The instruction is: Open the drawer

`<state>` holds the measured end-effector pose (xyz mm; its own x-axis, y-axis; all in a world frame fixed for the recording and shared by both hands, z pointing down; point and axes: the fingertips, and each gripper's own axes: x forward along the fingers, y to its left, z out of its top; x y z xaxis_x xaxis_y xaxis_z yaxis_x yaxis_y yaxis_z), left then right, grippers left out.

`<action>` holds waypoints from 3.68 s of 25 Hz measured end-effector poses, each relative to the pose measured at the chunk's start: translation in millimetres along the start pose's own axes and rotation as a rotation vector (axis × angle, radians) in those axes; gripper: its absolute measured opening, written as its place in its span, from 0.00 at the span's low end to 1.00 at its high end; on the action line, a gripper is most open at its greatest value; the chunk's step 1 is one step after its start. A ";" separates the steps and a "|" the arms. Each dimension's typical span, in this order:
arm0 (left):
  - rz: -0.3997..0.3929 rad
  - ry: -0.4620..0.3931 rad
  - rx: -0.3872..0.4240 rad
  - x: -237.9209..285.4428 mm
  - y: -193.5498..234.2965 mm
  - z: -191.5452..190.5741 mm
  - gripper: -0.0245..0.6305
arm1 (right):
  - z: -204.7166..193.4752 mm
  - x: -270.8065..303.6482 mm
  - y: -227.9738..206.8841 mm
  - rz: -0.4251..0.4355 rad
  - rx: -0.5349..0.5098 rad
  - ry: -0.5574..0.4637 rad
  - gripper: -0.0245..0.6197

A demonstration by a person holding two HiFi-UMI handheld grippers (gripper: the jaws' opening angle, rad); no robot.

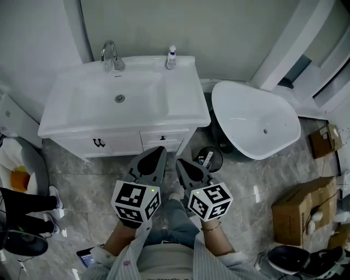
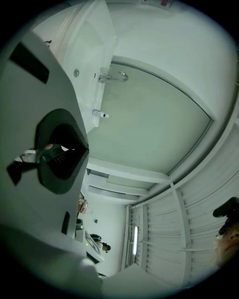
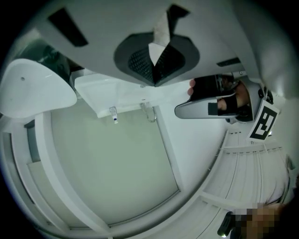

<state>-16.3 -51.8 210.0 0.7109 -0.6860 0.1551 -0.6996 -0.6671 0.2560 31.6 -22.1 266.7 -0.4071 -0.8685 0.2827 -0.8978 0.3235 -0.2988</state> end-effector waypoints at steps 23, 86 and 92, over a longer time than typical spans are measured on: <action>0.217 0.020 -0.047 57.2 12.9 -21.3 0.06 | 6.9 28.8 -66.6 0.163 -0.018 0.099 0.05; 0.317 0.331 -0.155 173.5 120.8 -321.4 0.06 | -216.4 147.0 -222.4 -0.001 0.116 0.298 0.05; 0.353 0.347 -0.132 181.4 136.5 -336.6 0.06 | -229.2 151.6 -225.7 0.000 0.123 0.312 0.05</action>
<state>41.4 -169.5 594.2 0.4303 -0.7113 0.5559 -0.9024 -0.3540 0.2456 133.9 -140.8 586.0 -0.4559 -0.7057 0.5424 -0.8786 0.2593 -0.4011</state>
